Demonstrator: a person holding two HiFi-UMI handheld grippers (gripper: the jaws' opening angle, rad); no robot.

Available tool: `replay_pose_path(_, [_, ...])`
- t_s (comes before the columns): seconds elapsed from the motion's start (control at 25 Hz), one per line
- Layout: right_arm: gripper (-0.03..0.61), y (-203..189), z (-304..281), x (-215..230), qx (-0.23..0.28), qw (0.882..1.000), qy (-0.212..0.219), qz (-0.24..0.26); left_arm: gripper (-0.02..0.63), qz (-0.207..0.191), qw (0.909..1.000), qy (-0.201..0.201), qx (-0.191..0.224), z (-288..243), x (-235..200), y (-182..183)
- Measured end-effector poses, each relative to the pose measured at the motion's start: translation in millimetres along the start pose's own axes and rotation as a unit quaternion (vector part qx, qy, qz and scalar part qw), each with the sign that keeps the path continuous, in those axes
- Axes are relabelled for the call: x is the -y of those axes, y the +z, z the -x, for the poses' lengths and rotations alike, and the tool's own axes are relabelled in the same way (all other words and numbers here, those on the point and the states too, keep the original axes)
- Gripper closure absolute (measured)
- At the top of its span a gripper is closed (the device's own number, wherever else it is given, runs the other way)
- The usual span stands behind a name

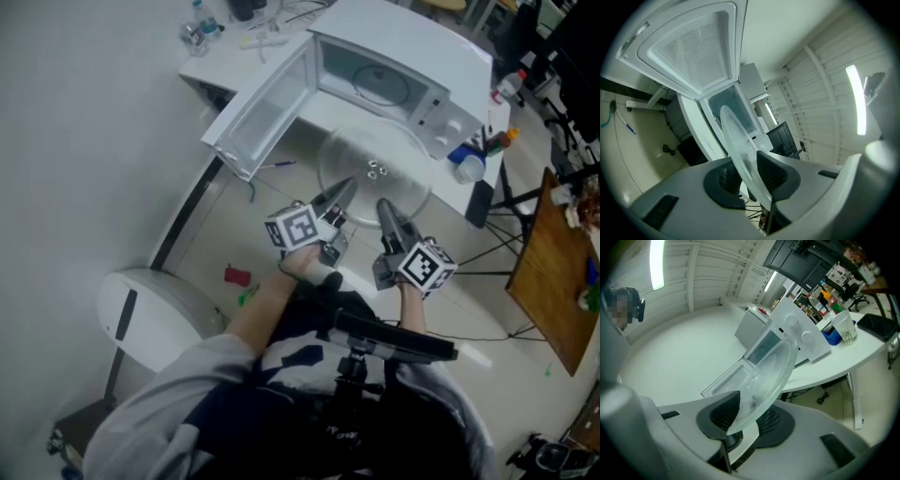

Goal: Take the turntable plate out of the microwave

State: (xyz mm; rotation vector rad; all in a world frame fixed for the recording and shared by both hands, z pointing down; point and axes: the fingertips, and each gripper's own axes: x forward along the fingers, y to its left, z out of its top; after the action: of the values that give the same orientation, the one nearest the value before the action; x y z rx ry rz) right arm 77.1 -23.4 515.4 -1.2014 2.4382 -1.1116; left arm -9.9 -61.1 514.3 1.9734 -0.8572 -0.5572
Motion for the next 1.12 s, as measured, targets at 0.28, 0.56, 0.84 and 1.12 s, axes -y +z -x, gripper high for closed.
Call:
replay_pose_path(0.28, [0.476, -4.6, -0.2, -12.6, 0.004, 1.000, -0.010, 0.004, 0.540, 0.005, 0.9999, -0.007, -0.012, 9.2, 1.1, 3.0])
replay_pose_path(0.56, [0.476, -12.8, -0.8, -21.7, 0.025, 1.000, -0.012, -0.008, 0.540, 0.001, 0.9995, -0.012, -0.031, 18.1, 4.9, 9.6])
replay_pose_path(0.84, [0.476, -21.2, -3.4, -33.1, 0.027, 0.999, -0.021, -0.014, 0.540, 0.003, 0.9992, -0.014, -0.038, 26.7, 2.9, 13.9])
replay_pose_path(1.12, [0.476, -15.3, -5.9, -34.6, 0.031, 0.999, -0.038, -0.004, 0.540, 0.008, 0.9991, -0.018, -0.036, 24.9, 2.1, 19.0])
